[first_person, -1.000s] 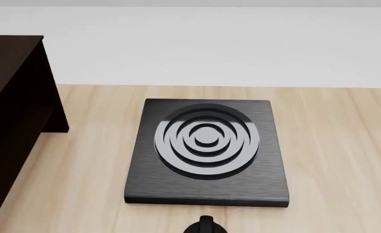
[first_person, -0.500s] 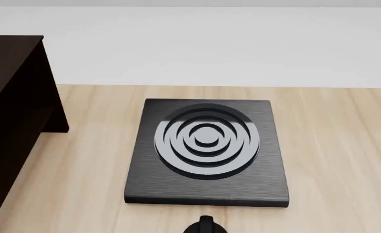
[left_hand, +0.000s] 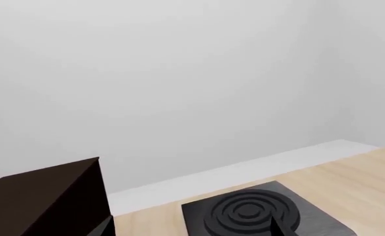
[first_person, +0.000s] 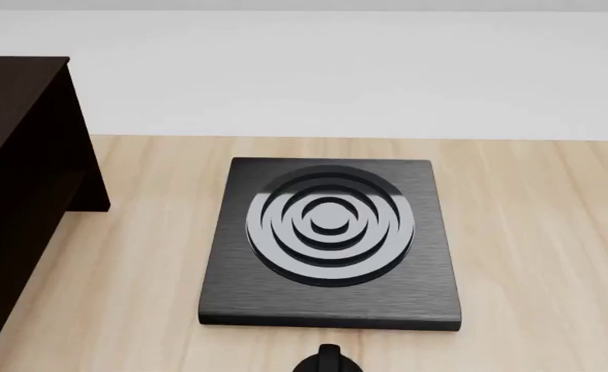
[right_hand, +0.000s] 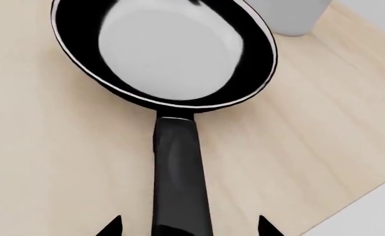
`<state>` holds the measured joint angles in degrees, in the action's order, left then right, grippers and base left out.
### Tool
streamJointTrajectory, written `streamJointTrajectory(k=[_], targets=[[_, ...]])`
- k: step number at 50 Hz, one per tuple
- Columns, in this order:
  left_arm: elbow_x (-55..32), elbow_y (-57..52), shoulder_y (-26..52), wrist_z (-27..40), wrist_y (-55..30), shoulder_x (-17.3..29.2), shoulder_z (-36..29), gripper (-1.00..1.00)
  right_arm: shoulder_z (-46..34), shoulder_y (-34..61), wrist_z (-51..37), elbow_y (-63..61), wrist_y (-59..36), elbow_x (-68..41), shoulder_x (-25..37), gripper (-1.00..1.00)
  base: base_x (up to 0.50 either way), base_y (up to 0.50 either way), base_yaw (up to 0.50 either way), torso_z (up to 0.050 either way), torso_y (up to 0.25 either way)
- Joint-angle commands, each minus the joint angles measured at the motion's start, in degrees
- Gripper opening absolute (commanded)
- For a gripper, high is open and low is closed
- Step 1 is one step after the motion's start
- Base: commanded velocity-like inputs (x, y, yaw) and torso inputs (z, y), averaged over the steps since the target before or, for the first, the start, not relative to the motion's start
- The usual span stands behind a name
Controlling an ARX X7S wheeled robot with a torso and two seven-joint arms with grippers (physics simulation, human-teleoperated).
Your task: Put the frying pan under the cabinet shelf.
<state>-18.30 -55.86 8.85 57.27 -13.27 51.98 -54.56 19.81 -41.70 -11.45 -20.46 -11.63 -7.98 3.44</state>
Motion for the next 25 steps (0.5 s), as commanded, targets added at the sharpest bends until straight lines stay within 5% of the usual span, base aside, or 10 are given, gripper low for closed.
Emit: streamJointTrajectory(k=[1, 7, 8, 25], targets=[[0.4, -0.6, 0.0, 0.2, -0.5, -0.1, -0.5, 1.0, 0.1, 1.2, -0.7, 3.1, 0.3, -1.3, 1.0, 1.0, 0.0, 0.0, 0.0, 0.0, 0.0], [0.7, -0.9, 0.0, 0.4, -0.6, 0.0, -0.8, 1.0, -0.5, 1.9, -0.5, 4.1, 0.6, -1.6, 1.5, 1.0, 0.0, 0.0, 0.0, 0.0, 0.0], [0.6, -1.1, 0.0, 0.5, -0.7, 0.1, -0.8, 1.0, -0.7, 1.8, -0.6, 3.7, 0.7, -1.4, 1.5, -1.0, 0.0, 0.0, 0.0, 0.0, 0.0], [1.3, -3.7, 0.0, 2.4, -1.4, 1.5, -1.2, 1.0, -3.1, 2.2, -1.8, -3.6, -3.1, -0.4, 3.4, -1.0, 0.0, 0.0, 0.0, 0.0, 0.0]])
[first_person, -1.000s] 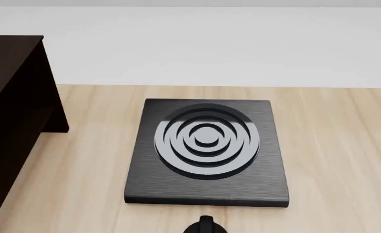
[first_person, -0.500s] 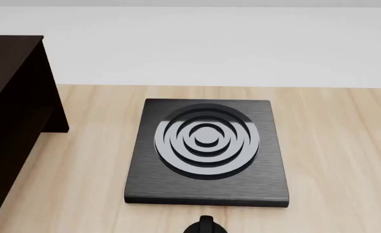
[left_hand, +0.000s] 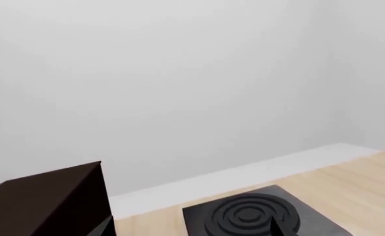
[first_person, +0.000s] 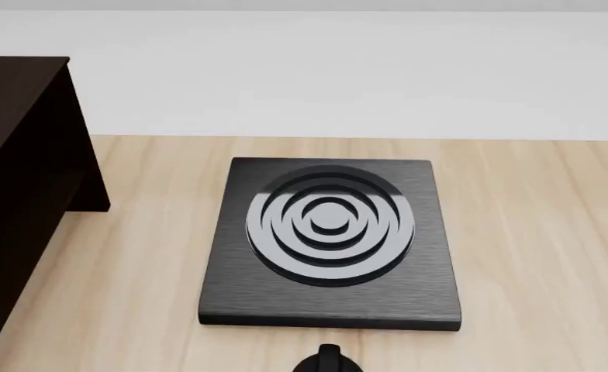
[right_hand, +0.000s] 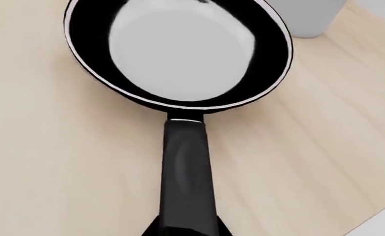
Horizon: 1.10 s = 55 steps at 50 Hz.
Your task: Put the frying pan under the cabinet shelf.
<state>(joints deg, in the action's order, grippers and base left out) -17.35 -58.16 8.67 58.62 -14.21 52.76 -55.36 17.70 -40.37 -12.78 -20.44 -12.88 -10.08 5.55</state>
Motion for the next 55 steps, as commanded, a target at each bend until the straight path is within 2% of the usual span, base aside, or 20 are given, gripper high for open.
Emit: streamJointTrajectory(k=[1, 4, 7, 15, 25, 34, 37, 39, 43, 49, 55], targets=[[0.3, -1.5, 0.3, 1.2, -0.6, 0.8, -0.5, 1.0, -0.9, 0.7, -0.6, -4.2, -1.9, 1.7, 1.3, -1.0, 0.0, 0.0, 0.0, 0.0, 0.0], [0.7, -1.8, 2.1, 2.8, -0.3, 1.6, -3.1, 1.0, -0.9, 0.1, -1.1, -7.2, -2.8, 2.2, 1.7, -1.0, 0.0, 0.0, 0.0, 0.0, 0.0], [1.0, -1.8, 6.9, 6.4, 0.9, 3.3, -9.8, 1.0, -1.0, 0.4, -1.6, -9.8, -5.3, 2.5, 2.5, -1.0, 0.0, 0.0, 0.0, 0.0, 0.0], [1.4, -1.8, 23.7, 17.9, 5.7, 7.0, -31.5, 1.0, -0.6, 1.0, -2.9, -22.2, -14.3, 4.1, 5.7, -1.0, 0.0, 0.0, 0.0, 0.0, 0.001], [2.2, -1.8, 45.0, 30.6, 11.1, 7.3, -57.7, 1.0, -2.9, 4.2, -3.9, -32.0, -24.5, 5.1, 8.0, -1.0, 0.0, 0.0, 0.0, 0.0, 0.002], [5.9, -1.8, 45.1, 31.3, 12.9, 8.7, -61.2, 1.0, -2.9, 7.7, -4.1, -38.8, -33.3, 4.8, 10.7, -1.0, 0.0, 0.0, 0.0, 0.0, 0.001], [6.7, -1.8, 44.7, 31.3, 12.8, 8.8, -61.7, 1.0, -3.9, 8.8, -6.0, -39.5, -34.8, 3.0, 13.3, -1.0, 0.0, 0.0, 0.0, 0.0, 0.0], [7.2, -1.8, 44.6, 31.3, 13.2, 9.2, -62.1, 1.0, -4.4, 8.7, -11.4, -39.5, -35.0, -2.1, 17.7, -1.0, 0.0, 0.0, 0.0, 0.0, 0.0], [8.4, -1.8, 43.7, 31.3, 13.6, 10.1, -62.4, 1.0, -8.1, 9.0, -33.2, -39.5, -32.2, -22.6, 34.5, -1.0, 0.0, 0.0, 0.0, 0.0, 0.0], [11.1, -1.8, 40.9, 31.3, 12.6, 10.7, -63.2, 1.0, -10.2, 14.2, -39.4, -39.4, -34.4, -30.6, 40.3, -1.0, 0.0, 0.0, 0.0, 0.0, 0.002], [16.6, -1.8, 38.5, 30.9, 14.8, 13.8, -65.3, 1.0, -12.4, 17.7, -46.0, -39.5, -33.3, -37.9, 47.0, -1.0, 0.0, 0.0, 0.0, 0.0, 0.002]])
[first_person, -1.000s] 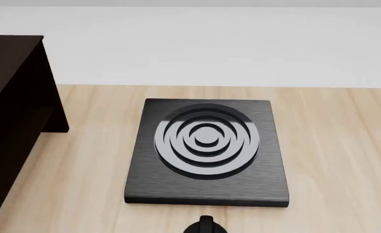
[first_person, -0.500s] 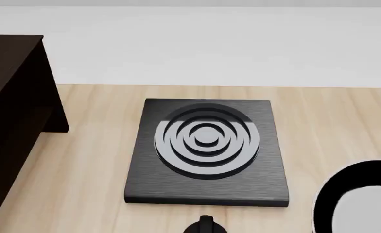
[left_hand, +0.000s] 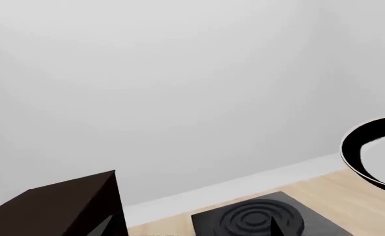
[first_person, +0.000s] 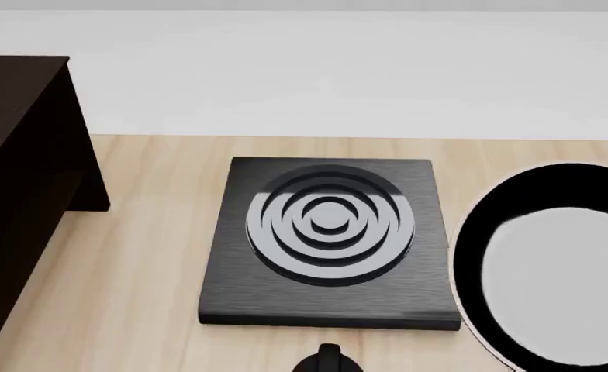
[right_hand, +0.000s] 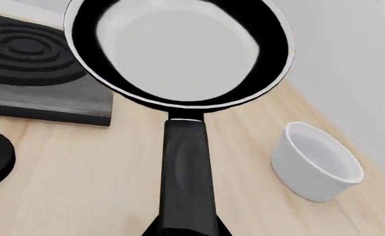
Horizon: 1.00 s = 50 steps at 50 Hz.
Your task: Put the frying pan under the cabinet shelf.
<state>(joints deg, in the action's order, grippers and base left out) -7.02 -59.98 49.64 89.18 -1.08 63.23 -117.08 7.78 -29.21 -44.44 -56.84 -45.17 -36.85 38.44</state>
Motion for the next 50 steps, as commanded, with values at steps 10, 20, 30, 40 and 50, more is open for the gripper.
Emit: streamJointTrajectory(k=[10, 20, 30, 40, 50], targets=[[15.1, 0.0, -25.7, -5.5, 4.6, 9.9, 13.3, 1.0, -7.0, 12.5, -19.7, -2.5, 0.9, -18.2, 20.4, -1.0, 0.0, 0.0, 0.0, 0.002, 0.001], [23.2, 0.0, -88.8, -22.3, 8.7, 5.1, 73.1, 1.0, -13.1, 23.5, -21.4, -2.1, -5.0, -23.7, 20.8, -1.0, 0.0, 0.0, 0.0, 0.0, 0.001], [29.2, 0.0, -94.6, -17.4, 8.2, 6.9, 71.7, 1.0, -18.7, 41.5, -27.9, -2.0, -15.8, -39.5, 21.8, -1.0, 0.0, 0.0, 0.0, 0.0, 0.001], [33.8, 0.0, -94.6, -14.7, 7.8, 7.9, 66.0, 1.0, -29.0, 66.9, -45.2, -0.2, -23.4, -67.8, 23.5, -1.0, 0.0, 0.0, 0.0, 0.001, 0.002], [44.3, 0.0, -94.5, -8.6, 6.5, 10.5, 54.4, 1.0, -56.9, 103.5, -45.5, 7.2, -20.9, -88.6, 27.2, -1.0, 0.0, 0.0, 0.0, 0.0, 0.001]])
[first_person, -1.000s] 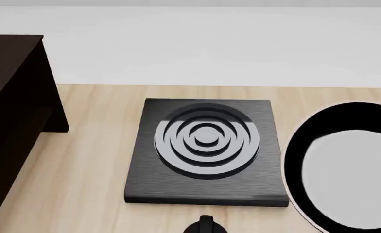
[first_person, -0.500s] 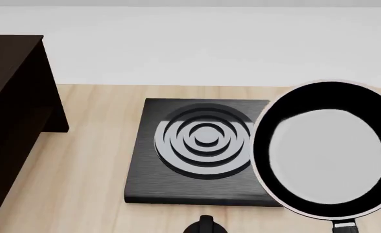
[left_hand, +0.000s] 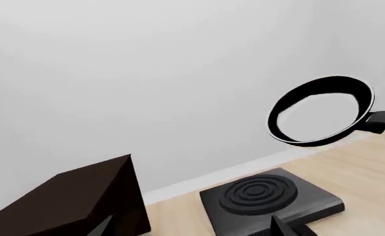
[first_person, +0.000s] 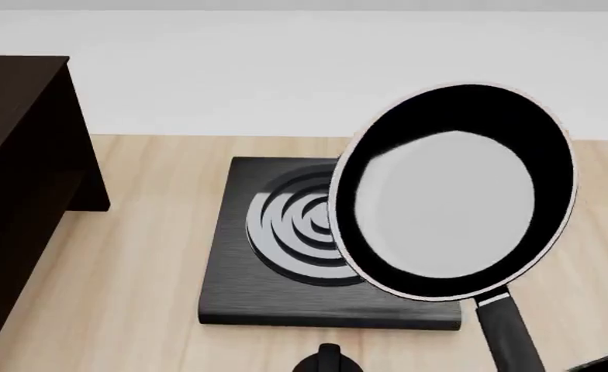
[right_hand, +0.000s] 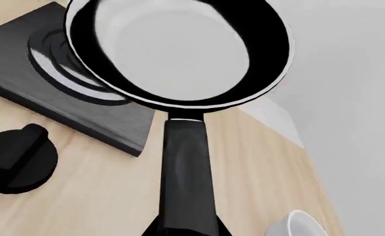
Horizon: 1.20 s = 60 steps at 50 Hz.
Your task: Put the frying pan under the cabinet shelf.
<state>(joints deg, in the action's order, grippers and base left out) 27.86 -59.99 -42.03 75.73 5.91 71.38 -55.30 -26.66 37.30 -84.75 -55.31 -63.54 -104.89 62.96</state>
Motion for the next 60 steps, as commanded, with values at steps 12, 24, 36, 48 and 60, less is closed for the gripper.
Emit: streamJointTrajectory(k=[12, 24, 36, 48, 60], targets=[[16.4, 0.0, -2.7, 10.6, 1.5, 4.9, -12.2, 1.0, -41.0, 62.9, -4.0, 10.6, -0.6, -23.9, -3.0, -1.0, 0.0, 0.0, 0.0, 0.006, -0.05], [17.2, 0.0, -2.7, 11.4, 1.6, 4.8, -11.1, 1.0, -44.5, 69.3, -3.0, 13.8, -1.4, -27.2, -6.8, -1.0, 0.0, 0.0, 0.0, 0.015, -0.138], [17.3, 0.0, -2.8, 11.0, 1.6, 4.2, -10.1, 1.0, -45.4, 72.9, -1.9, 13.7, 0.4, -29.8, -9.3, -1.0, 0.0, 0.0, 0.0, 0.015, -0.138], [18.8, 0.0, -2.8, 11.1, 0.9, 4.2, -10.8, 1.0, -45.9, 78.3, -2.3, 12.2, 3.6, -34.6, -13.6, -1.0, 0.0, 0.0, 0.0, 0.015, -0.121], [19.2, 0.0, -2.8, 11.5, 0.9, 4.5, -10.7, 1.0, -46.3, 77.8, 1.2, 14.6, 3.2, -31.6, -16.4, -1.0, 0.0, 0.0, 0.0, 0.015, -0.108]])
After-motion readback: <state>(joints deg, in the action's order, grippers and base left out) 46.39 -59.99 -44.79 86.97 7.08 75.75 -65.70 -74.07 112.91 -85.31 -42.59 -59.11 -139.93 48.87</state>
